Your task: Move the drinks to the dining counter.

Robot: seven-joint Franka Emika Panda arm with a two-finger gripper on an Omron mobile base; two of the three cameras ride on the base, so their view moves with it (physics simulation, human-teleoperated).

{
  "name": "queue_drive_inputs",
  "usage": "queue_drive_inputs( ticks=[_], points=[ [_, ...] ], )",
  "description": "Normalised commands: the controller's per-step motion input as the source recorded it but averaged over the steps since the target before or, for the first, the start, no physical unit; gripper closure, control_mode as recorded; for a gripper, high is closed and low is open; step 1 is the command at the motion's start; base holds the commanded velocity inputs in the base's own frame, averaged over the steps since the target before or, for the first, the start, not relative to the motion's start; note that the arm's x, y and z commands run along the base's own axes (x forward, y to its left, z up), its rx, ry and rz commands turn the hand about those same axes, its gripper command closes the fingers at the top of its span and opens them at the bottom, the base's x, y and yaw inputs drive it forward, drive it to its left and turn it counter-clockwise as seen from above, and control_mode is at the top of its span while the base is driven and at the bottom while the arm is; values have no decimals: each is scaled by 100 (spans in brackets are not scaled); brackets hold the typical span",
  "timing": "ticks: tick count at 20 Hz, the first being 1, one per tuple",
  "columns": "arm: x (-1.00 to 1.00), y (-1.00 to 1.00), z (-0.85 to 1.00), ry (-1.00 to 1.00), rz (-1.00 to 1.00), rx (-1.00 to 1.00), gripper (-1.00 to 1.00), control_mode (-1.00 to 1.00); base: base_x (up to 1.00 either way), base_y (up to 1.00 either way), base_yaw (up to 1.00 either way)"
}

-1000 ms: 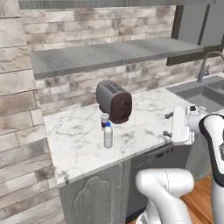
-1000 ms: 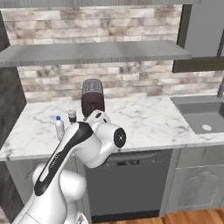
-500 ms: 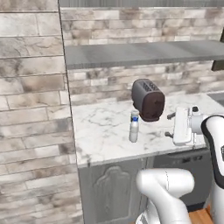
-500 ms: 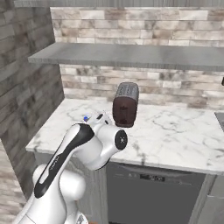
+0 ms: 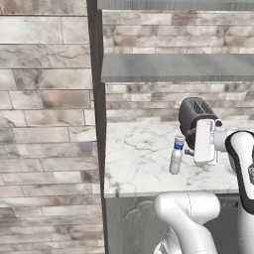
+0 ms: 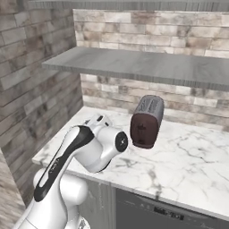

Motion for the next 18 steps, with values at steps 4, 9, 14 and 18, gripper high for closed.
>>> queue_drive_inputs(
  ticks=[4, 9, 14, 18],
  points=[
    [0, 0, 0, 0, 0, 0, -100, 100, 73, 0, 8],
    [0, 0, 0, 0, 0, 0, -100, 100, 38, 0, 1],
    [0, 0, 0, 0, 0, 0, -100, 100, 1, 0, 0],
    [0, -1, 0, 0, 1, 0, -100, -100, 0, 0, 0]
  ],
)
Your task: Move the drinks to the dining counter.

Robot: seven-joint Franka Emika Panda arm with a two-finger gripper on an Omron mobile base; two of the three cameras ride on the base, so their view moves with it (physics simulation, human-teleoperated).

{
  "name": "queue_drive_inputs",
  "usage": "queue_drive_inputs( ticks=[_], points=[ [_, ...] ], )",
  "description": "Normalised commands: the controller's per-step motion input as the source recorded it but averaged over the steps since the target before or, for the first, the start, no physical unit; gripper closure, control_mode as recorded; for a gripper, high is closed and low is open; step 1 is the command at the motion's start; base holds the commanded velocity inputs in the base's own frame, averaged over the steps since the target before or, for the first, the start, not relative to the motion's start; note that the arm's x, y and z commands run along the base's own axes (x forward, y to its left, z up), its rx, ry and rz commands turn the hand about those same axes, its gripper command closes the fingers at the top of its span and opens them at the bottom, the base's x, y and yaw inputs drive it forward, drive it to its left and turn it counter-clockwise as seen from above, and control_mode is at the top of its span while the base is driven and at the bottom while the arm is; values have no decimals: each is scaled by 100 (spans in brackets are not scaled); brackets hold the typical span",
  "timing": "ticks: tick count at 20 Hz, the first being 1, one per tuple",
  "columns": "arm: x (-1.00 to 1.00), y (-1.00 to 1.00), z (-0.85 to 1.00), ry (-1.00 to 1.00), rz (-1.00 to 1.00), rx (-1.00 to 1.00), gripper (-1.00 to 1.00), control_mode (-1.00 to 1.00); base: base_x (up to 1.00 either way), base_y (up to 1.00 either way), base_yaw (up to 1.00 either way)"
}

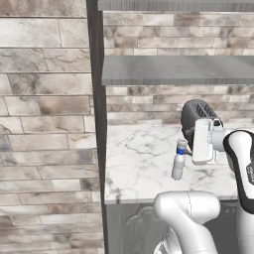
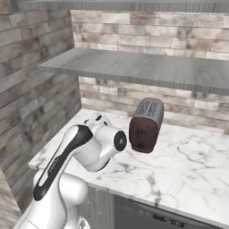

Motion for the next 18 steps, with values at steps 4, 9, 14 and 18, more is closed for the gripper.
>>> queue_drive_inputs(
  ticks=[4, 9, 14, 18],
  points=[
    [0, -13, -1, 1, 0, 0, -100, -100, 0, 0, 0],
    [0, -33, -21, 11, 0, 1, -100, -100, 0, 0, 0],
    [0, -28, -52, 13, -1, 7, -100, -100, 0, 0, 0],
    [8, -10, -51, 11, -4, 11, -100, -100, 0, 0, 0]
  ],
)
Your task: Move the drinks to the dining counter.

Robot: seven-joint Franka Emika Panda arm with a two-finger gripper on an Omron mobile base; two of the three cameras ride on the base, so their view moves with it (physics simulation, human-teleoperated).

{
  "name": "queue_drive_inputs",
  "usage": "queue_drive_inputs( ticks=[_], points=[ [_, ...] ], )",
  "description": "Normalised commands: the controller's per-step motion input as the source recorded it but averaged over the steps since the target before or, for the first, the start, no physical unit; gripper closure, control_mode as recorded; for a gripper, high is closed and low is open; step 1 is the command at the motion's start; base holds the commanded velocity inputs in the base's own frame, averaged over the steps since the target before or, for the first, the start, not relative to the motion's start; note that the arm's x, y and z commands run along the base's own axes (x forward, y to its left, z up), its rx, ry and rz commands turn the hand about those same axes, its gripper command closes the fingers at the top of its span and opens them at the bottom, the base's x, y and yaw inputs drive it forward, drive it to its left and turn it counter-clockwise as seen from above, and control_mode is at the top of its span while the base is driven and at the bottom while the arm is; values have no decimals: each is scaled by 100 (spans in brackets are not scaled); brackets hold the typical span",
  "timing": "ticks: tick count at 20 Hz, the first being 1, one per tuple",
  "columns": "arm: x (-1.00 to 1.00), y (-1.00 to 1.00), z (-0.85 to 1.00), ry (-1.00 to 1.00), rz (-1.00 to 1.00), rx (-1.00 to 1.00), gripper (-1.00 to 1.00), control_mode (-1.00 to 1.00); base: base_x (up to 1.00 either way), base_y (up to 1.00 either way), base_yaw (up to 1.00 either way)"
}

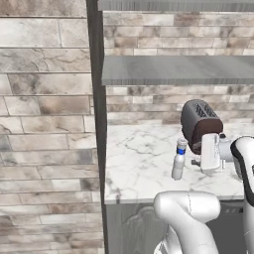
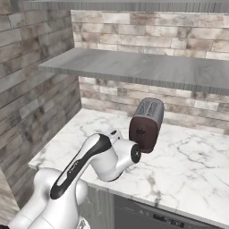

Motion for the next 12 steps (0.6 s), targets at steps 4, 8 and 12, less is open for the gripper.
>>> queue_drive_inputs(
  ticks=[4, 8, 12],
  points=[
    [24, 0, -38, 7, -5, 10, -100, -100, 0, 0, 0],
    [32, 0, -21, 15, -7, 13, -100, -100, 0, 0, 0],
    [22, -4, -3, 18, -7, 13, -100, -100, 0, 0, 0]
  ],
)
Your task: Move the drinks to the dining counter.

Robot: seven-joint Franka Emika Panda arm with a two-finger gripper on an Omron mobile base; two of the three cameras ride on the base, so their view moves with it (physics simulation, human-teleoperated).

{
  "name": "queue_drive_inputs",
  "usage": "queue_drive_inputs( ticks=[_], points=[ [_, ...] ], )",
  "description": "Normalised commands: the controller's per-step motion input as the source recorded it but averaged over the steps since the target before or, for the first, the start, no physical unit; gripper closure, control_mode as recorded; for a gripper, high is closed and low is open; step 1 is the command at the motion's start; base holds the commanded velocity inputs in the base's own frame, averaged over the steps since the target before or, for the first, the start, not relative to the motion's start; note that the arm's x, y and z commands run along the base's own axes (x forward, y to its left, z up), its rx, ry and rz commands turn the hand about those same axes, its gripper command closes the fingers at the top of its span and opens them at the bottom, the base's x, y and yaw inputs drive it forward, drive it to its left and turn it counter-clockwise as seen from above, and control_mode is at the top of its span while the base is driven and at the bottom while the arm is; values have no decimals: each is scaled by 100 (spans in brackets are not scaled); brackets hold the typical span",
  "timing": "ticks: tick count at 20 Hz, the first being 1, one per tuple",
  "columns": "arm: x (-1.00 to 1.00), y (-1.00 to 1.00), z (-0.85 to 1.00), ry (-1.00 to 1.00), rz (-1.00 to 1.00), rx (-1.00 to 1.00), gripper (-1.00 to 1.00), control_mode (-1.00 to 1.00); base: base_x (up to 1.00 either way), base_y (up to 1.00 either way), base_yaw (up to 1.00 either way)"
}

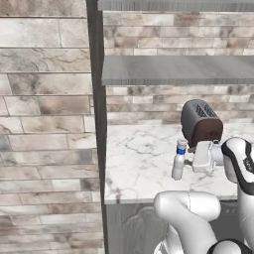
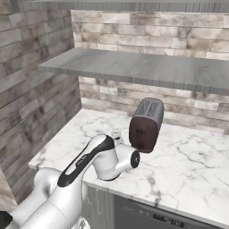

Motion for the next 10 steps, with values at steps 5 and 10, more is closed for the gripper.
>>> queue_drive_inputs(
  ticks=[5, 10],
  points=[
    [19, -20, 0, 10, -1, 10, -100, -100, 0, 0, 0],
    [24, -5, -4, 1, 0, 2, -100, -100, 0, 0, 0]
  ],
)
